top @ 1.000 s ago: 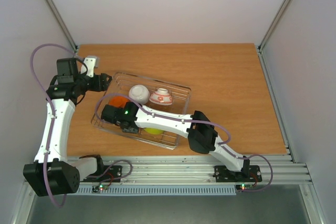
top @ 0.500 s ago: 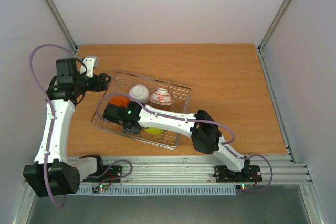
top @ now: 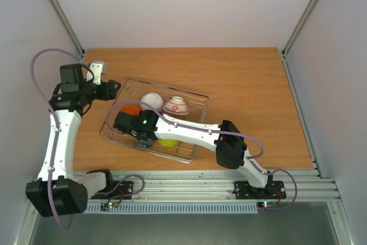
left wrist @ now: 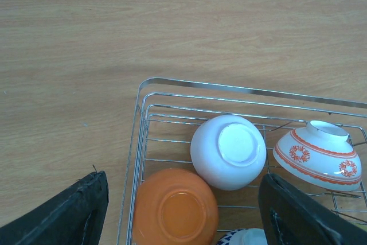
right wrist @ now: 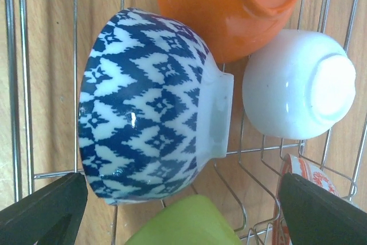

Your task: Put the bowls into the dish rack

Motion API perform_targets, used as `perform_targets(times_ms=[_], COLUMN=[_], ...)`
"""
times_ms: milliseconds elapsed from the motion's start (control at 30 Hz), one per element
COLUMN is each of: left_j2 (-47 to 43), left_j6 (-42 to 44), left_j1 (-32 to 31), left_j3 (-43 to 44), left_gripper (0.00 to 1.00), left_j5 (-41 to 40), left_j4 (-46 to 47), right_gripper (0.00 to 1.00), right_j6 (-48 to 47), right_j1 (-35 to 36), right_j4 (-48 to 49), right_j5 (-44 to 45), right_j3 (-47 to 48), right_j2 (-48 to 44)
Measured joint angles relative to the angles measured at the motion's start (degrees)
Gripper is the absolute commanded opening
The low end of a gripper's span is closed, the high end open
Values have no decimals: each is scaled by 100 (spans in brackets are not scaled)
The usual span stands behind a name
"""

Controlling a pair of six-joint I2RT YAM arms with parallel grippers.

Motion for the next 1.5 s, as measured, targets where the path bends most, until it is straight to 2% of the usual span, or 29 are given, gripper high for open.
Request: perform_targets(times_ms=[667, 833, 967, 1067, 1233, 1333, 1500], left_j2=[-13, -15, -15, -15, -15, -15, -11], left_j6=[-15, -15, -17, -17, -15, -15, -17], left_j1=[26, 26, 26, 26, 26, 26, 28], left_j3=[0, -2, -2, -7, -9, -37, -85], left_gripper=[72, 73, 73, 73, 73, 73, 73], left_j5=[39, 70, 122, 144, 157, 186, 236], left_j4=[0, 0, 0, 0, 2, 26, 42], right_gripper=[92, 92, 94, 98, 99, 99, 99], right_j6=[118, 505, 1106, 1644, 2503, 2806, 3156], right_j1=[107, -37, -549, -1196, -2380, -2651, -2702], right_j4=[240, 402, 702, 970, 1399, 1423, 1410], right_j5=[-109, -319, -782, -1019, -1117, -1014, -619], right_j3=[-393, -800, -1462, -2065, -3377, -3912, -4325], right_j2=[-435, -1016, -2006, -2719, -3825, -4297, -4616])
